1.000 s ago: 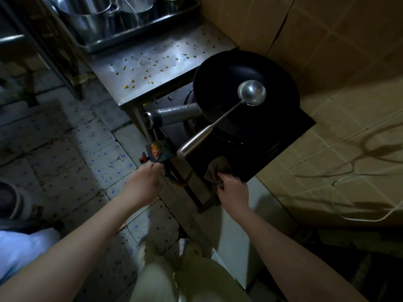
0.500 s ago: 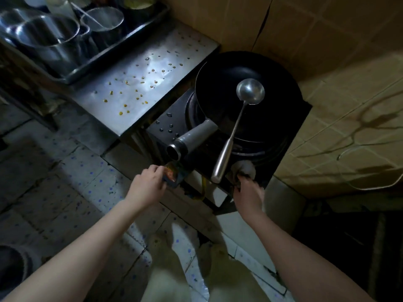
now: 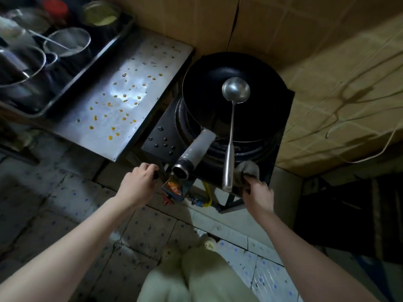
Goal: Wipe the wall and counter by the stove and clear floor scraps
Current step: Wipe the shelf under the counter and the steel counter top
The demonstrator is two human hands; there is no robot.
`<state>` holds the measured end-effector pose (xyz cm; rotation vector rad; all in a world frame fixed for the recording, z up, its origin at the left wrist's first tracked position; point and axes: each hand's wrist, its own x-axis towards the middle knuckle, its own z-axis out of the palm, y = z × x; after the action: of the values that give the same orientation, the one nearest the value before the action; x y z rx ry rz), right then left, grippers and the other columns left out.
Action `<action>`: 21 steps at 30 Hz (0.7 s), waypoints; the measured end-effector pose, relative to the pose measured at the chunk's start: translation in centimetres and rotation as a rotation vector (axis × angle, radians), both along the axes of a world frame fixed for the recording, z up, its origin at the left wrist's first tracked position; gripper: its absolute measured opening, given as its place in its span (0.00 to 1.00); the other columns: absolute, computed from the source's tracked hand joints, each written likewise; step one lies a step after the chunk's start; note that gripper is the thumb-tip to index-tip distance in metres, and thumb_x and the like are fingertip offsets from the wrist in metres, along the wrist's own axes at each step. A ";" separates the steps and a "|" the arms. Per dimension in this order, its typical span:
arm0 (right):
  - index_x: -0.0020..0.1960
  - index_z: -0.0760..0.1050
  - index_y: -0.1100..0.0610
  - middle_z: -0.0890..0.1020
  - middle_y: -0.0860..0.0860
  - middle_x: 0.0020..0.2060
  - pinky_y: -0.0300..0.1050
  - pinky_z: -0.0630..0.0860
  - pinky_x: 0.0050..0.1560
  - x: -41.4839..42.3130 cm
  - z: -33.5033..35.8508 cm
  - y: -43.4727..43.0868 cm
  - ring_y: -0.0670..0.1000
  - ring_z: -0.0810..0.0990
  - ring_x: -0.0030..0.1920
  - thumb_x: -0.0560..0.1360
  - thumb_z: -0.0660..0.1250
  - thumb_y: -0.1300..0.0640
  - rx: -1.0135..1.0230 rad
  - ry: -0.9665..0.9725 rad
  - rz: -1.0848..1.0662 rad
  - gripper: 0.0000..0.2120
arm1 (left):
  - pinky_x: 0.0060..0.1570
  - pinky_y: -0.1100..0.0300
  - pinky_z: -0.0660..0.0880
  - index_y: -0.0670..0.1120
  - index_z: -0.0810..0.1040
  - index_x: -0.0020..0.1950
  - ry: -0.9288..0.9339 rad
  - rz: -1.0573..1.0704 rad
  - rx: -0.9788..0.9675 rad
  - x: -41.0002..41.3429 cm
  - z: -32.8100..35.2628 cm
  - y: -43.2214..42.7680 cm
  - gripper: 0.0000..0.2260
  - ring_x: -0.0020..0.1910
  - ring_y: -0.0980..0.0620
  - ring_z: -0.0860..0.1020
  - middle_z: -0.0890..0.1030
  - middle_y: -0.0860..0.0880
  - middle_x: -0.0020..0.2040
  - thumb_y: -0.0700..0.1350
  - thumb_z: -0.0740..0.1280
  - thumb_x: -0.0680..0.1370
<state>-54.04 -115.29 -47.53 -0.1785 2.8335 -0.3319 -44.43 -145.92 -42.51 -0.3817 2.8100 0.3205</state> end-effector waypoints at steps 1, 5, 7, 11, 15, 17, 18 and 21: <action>0.69 0.68 0.48 0.77 0.53 0.61 0.51 0.69 0.56 -0.2 -0.1 0.3 0.58 0.73 0.60 0.76 0.61 0.61 -0.013 0.006 -0.060 0.22 | 0.50 0.52 0.72 0.47 0.65 0.69 0.005 0.005 -0.002 -0.2 0.1 0.0 0.20 0.60 0.44 0.73 0.69 0.44 0.67 0.45 0.62 0.77; 0.65 0.72 0.53 0.79 0.57 0.55 0.52 0.71 0.54 -0.2 -1.0 0.2 0.60 0.74 0.56 0.74 0.62 0.63 -0.062 0.069 -0.246 0.20 | 0.49 0.52 0.71 0.46 0.66 0.69 0.045 0.004 0.008 -0.9 -0.3 -0.3 0.20 0.59 0.42 0.73 0.70 0.43 0.66 0.45 0.62 0.78; 0.62 0.74 0.55 0.80 0.58 0.52 0.52 0.71 0.53 0.3 -1.2 -0.9 0.61 0.75 0.54 0.73 0.62 0.64 -0.080 0.069 -0.281 0.19 | 0.49 0.51 0.71 0.46 0.66 0.69 0.048 -0.005 0.016 -1.3 -0.3 -0.6 0.19 0.59 0.42 0.73 0.70 0.43 0.66 0.45 0.62 0.78; 0.63 0.73 0.54 0.80 0.57 0.52 0.53 0.72 0.53 1.6 -1.0 -4.4 0.60 0.76 0.54 0.73 0.63 0.62 -0.100 0.063 -0.316 0.19 | 0.49 0.50 0.71 0.46 0.67 0.68 0.053 -0.039 0.044 -2.5 -0.3 -2.6 0.19 0.58 0.41 0.73 0.70 0.42 0.66 0.45 0.61 0.78; 0.60 0.75 0.61 0.79 0.61 0.53 0.54 0.74 0.55 3.4 -1.7 -9.5 0.63 0.76 0.55 0.72 0.66 0.61 -0.329 0.047 -0.572 0.17 | 0.51 0.47 0.74 0.45 0.69 0.66 0.077 -0.101 0.092 -4.7 0.2 -6.8 0.17 0.57 0.40 0.74 0.72 0.42 0.64 0.45 0.62 0.77; 0.66 0.71 0.55 0.77 0.56 0.59 0.52 0.74 0.58 3.6 -2.0 -12.0 0.60 0.75 0.59 0.75 0.63 0.58 -0.333 0.030 -0.617 0.19 | 0.51 0.47 0.74 0.46 0.69 0.65 0.083 -0.148 0.115 -6.0 0.3 -9.3 0.16 0.56 0.39 0.74 0.72 0.42 0.63 0.44 0.62 0.78; 0.68 0.70 0.53 0.77 0.55 0.60 0.51 0.73 0.58 3.6 -2.0 -13.2 0.59 0.75 0.59 0.76 0.62 0.58 -0.301 0.026 -0.591 0.20 | 0.51 0.48 0.73 0.46 0.69 0.66 0.085 -0.164 0.119 -6.5 0.4 -10.6 0.16 0.57 0.40 0.74 0.72 0.43 0.63 0.45 0.61 0.78; 0.62 0.74 0.57 0.80 0.58 0.54 0.55 0.71 0.56 4.0 -2.0 -16.8 0.61 0.76 0.56 0.73 0.68 0.60 -0.304 0.138 -0.675 0.18 | 0.52 0.49 0.72 0.46 0.67 0.67 0.074 -0.231 0.124 -7.8 0.5 -14.4 0.17 0.57 0.41 0.74 0.71 0.44 0.64 0.45 0.60 0.78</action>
<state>-50.01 -132.09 -49.49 0.7364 2.8744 -0.9154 -52.23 -160.35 -42.00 -0.0172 2.8493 0.4619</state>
